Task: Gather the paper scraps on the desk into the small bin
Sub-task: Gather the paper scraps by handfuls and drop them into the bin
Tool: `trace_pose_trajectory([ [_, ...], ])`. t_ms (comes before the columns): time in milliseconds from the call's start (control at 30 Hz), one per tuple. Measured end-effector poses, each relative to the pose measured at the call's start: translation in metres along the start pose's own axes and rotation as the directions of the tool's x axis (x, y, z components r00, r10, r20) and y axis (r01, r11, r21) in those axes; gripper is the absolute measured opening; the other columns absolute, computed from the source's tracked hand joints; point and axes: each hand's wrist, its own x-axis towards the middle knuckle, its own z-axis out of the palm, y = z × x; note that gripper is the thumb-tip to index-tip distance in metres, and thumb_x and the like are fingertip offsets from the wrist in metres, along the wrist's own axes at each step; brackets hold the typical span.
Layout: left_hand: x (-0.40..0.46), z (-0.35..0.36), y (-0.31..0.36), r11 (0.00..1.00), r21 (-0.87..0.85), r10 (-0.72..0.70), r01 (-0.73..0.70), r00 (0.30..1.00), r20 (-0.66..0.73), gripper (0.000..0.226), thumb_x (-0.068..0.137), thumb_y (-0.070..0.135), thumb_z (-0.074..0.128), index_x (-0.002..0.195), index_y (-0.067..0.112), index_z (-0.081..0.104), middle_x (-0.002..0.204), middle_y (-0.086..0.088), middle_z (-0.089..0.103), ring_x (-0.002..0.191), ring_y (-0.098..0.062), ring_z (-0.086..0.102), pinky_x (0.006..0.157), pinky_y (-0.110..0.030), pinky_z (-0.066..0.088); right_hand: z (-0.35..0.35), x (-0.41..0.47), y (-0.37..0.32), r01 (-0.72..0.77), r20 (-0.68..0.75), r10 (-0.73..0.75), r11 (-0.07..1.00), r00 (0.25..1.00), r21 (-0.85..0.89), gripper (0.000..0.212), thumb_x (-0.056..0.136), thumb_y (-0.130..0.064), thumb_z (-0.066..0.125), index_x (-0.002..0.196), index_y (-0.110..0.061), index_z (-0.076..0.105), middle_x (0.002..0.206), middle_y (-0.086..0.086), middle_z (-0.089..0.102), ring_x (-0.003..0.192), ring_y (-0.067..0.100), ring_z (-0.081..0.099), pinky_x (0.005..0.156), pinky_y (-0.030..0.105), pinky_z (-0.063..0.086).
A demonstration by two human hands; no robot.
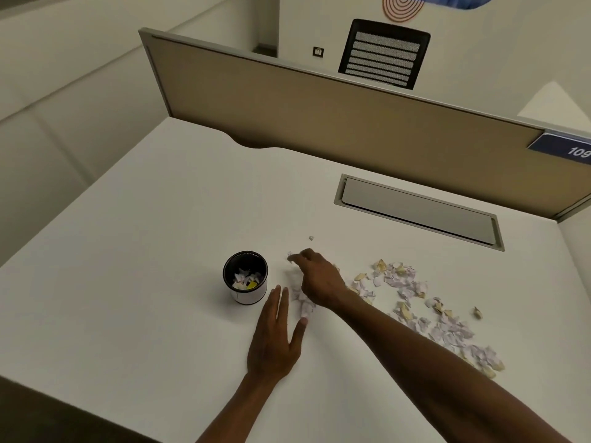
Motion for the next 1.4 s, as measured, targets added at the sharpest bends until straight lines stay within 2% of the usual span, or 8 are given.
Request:
trace_pose_trajectory([
  [167,-0.001,-0.001,-0.001,1.000,-0.023,-0.008,0.008,1.000,-0.004,0.073,0.099,0.065,0.031,0.159,0.028,0.011,0.166,0.008,0.016,0.152,-0.003,0.010,0.123,-0.027,0.022,-0.003,0.028,0.003,0.027,0.164,-0.001,0.987,0.986,-0.157,0.076,0.086,0.001,0.053,0.154,-0.015,0.025,0.161,0.014,0.023,0.145,0.036,0.024,0.111,0.046,0.039],
  [467,0.000,0.000,-0.004,1.000,-0.010,0.028,-0.029,1.000,-0.013,0.065,0.102,0.049,0.035,0.158,0.023,0.016,0.166,0.005,0.020,0.153,-0.005,0.012,0.123,-0.034,0.026,0.024,-0.039,0.003,0.182,0.122,-0.167,0.974,0.978,-0.131,0.052,0.091,-0.012,0.053,0.143,-0.014,0.045,0.146,0.013,0.045,0.131,0.032,0.041,0.097,0.042,0.048],
  [667,0.000,0.004,-0.006,0.984,0.147,0.087,-0.096,0.994,0.068,0.067,0.102,0.048,0.030,0.159,0.019,0.009,0.168,0.003,0.010,0.155,-0.012,0.003,0.126,-0.038,0.016,0.023,-0.072,0.020,-0.108,-0.062,0.108,0.994,0.992,0.000,0.067,0.083,0.005,0.048,0.144,-0.021,0.045,0.147,0.007,0.049,0.130,0.028,0.046,0.094,0.039,0.051],
  [867,-0.002,0.002,-0.004,0.970,0.171,0.145,-0.172,0.976,0.160,0.066,0.103,0.048,0.033,0.159,0.019,0.015,0.167,0.003,0.015,0.155,-0.015,0.005,0.125,-0.044,0.020,0.027,-0.088,0.025,-0.095,0.035,0.095,0.996,0.995,-0.006,0.071,0.081,0.004,0.050,0.147,-0.020,0.041,0.150,0.007,0.045,0.135,0.027,0.041,0.100,0.039,0.048],
  [1000,0.000,-0.007,-0.001,0.992,0.003,0.123,-0.125,0.981,0.152,0.067,0.100,0.051,0.041,0.157,0.021,0.023,0.162,0.013,0.021,0.153,-0.005,0.011,0.124,-0.038,0.022,0.022,-0.089,0.025,-0.184,0.008,0.184,0.979,0.983,0.093,0.067,0.086,-0.001,0.044,0.150,-0.019,0.037,0.149,0.009,0.045,0.133,0.029,0.046,0.101,0.041,0.050],
  [1167,0.017,-0.032,0.000,0.992,-0.022,0.123,-0.121,0.964,0.236,0.084,0.084,0.058,0.066,0.153,0.020,0.034,0.150,0.008,0.046,0.141,-0.013,0.036,0.112,-0.023,0.033,0.020,-0.088,0.024,-0.079,0.117,0.074,0.996,0.990,0.041,0.063,0.087,-0.014,0.051,0.149,-0.013,0.038,0.147,0.011,0.041,0.130,0.030,0.043,0.094,0.041,0.052],
  [1267,0.027,-0.039,0.004,0.995,-0.028,0.104,-0.101,0.934,0.342,0.085,0.084,0.048,0.073,0.154,0.022,0.032,0.140,0.004,0.051,0.131,-0.013,0.042,0.102,-0.017,0.036,0.020,-0.089,0.025,-0.098,0.140,0.084,0.990,0.987,0.100,0.065,0.089,-0.028,0.057,0.150,-0.015,0.036,0.142,0.009,0.046,0.129,0.028,0.048,0.098,0.037,0.049],
  [1400,0.028,-0.037,0.007,0.996,-0.003,0.079,-0.084,0.924,0.374,0.074,0.089,0.028,0.072,0.152,0.017,0.035,0.145,-0.002,0.048,0.134,-0.015,0.041,0.102,-0.009,0.026,0.022,-0.087,0.022,-0.114,0.161,0.109,0.993,0.981,0.023,0.090,0.080,-0.050,0.073,0.152,-0.018,0.030,0.145,0.007,0.041,0.128,0.028,0.048,0.097,0.037,0.048],
])
